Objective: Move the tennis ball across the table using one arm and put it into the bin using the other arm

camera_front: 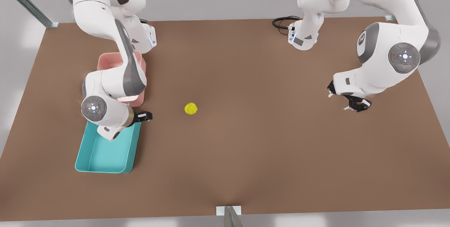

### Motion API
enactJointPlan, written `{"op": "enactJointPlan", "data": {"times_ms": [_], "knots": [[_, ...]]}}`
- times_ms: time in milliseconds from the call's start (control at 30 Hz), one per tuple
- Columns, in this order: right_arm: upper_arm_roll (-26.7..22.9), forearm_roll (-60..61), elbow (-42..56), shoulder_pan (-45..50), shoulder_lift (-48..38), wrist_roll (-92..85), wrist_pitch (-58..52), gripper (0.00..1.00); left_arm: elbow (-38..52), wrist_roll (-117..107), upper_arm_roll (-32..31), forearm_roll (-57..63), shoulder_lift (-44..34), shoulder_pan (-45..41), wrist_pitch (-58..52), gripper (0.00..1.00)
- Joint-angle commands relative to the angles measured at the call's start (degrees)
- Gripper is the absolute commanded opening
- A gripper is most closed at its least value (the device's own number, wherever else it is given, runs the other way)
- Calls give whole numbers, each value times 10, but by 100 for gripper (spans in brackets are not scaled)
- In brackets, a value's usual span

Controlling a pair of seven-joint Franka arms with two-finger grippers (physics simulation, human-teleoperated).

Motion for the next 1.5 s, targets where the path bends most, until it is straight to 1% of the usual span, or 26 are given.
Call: {"op": "enactJointPlan", "data": {"times_ms": [0, 33, 67, 167, 200, 233, 367, 433, 500, 633, 733, 867, 933, 1033, 1100, 1167, 1200, 1267, 1300, 1333, 1367, 1400, 1467], "knots": [[0, 41, 6, 13, 36, 122, 110, 100, 1, -590, -11, -7, -1, 0, -102, 100], [0, 60, 3, 16, 60, 161, 136, 100, 0, -568, -12, -8, 1, 2, -85, 100], [0, 60, -26, 19, 62, 162, 167, 100, -1, -534, -12, -19, 23, 10, -88, 100], [0, 60, -112, 27, 45, 162, 233, 100, -27, -532, -17, -20, 20, 19, -75, 100], [0, 60, -127, 27, 35, 162, 234, 100, -27, -532, -19, -20, 20, 19, -75, 100], [0, 60, -171, 28, 8, 162, 249, 100, -27, -532, -18, -19, 20, 20, -75, 100], [-1, 52, -271, 32, -68, 160, 261, 100, -27, -532, -19, -19, 22, 20, -69, 100], [0, 8, -297, 34, -79, 145, 261, 100, -27, -532, -19, -19, 22, 20, -69, 100], [0, 7, -317, 42, -90, 145, 266, 100, -28, -532, -18, -19, 24, 21, -64, 100], [-1, -4, -402, 37, -115, 145, 333, 100, -28, -532, -18, -19, 26, 21, -59, 100], [-5, -4, -424, 36, -121, 146, 355, 100, -28, -532, -18, -19, 29, 21, -59, 100], [-4, -27, -423, 36, -106, 122, 356, 100, -28, -532, -18, -19, 33, 21, -55, 100], [-3, -26, -424, 36, -99, -22, 350, 100, -28, -532, -18, -19, 33, 21, -55, 100], [-1, -20, -420, 39, -82, -293, 356, 100, -28, -532, -18, -19, 34, 21, -54, 100], [-1, -20, -414, 41, -78, -536, 356, 100, -28, -532, -18, -19, 34, 20, -54, 100], [-1, -23, -412, 42, -80, -741, 346, 100, -28, -532, -18, -19, 34, 20, -54, 100], [-1, -27, -407, 42, -81, -811, 346, 100, -28, -532, -18, -19, 35, 20, -52, 100], [-2, -31, -414, 42, -88, -902, 346, 100, -28, -532, -18, -19, 35, 20, -52, 100], [-2, -52, -413, 41, -89, -928, 346, 100, -28, -534, -19, -20, 36, 16, -55, 100], [-1, -59, -420, 42, -98, -967, 346, 100, -25, -536, -19, -22, 36, -1, -56, 100], [-1, -59, -429, 42, -109, -986, 346, 100, -23, -537, -20, -39, 35, -4, -57, 100], [-1, -59, -446, 42, -119, -987, 350, 100, -19, -536, -29, -20, 35, -5, -58, 100], [-3, -60, -472, 42, -122, -987, 396, 100, 23, -534, -32, -8, 42, -17, -56, 100]]}}
